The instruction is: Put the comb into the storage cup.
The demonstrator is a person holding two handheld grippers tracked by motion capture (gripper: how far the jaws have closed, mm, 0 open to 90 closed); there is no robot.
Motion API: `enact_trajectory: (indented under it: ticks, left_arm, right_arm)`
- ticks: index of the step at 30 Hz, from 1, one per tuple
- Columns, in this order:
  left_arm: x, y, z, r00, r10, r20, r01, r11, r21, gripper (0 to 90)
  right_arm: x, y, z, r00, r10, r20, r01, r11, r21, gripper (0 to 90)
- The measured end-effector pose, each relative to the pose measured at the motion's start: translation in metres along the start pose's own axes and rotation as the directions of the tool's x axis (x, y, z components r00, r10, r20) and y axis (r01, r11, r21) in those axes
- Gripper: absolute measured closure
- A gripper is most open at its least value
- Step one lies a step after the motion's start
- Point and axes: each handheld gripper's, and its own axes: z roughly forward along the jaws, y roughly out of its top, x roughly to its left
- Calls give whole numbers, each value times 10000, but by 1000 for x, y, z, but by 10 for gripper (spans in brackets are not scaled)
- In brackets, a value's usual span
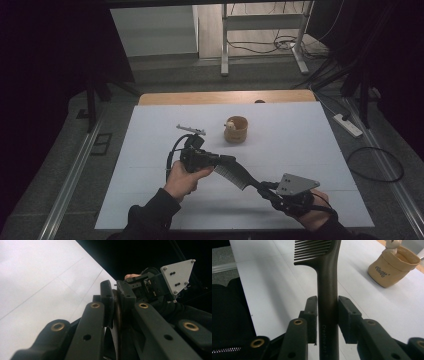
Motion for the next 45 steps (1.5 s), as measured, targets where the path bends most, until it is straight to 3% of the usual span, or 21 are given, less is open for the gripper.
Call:
enact_trajectory:
  ticks: [10, 19, 27, 36, 45]
  left_arm:
    - [-4, 1, -5, 9988, 249, -419, -259, 9993, -255, 836]
    - [-6, 2, -10, 9959, 480, -765, -512, 9979, -407, 836]
    - [-6, 2, -14, 9926, 611, -1045, -671, 9962, -548, 836]
    - [-9, 2, -18, 9826, 932, -1607, -1039, 9928, -595, 836]
    - [-10, 3, -25, 9706, 1184, -2097, -1357, 9883, -699, 835]
  right_arm:
    - [-2, 0, 2, 9997, 260, 41, -260, 9995, 192, 538]
    - [-7, -1, 4, 9949, 1002, 116, -1006, 9938, 468, 358]
    - [-10, -2, 5, 9908, 1331, 232, -1344, 9885, 694, 238]
    - [-17, -3, 4, 9799, 1972, 285, -1991, 9749, 998, 145]
    - [-23, -6, 4, 9771, 2113, 269, -2130, 9681, 1318, 70]
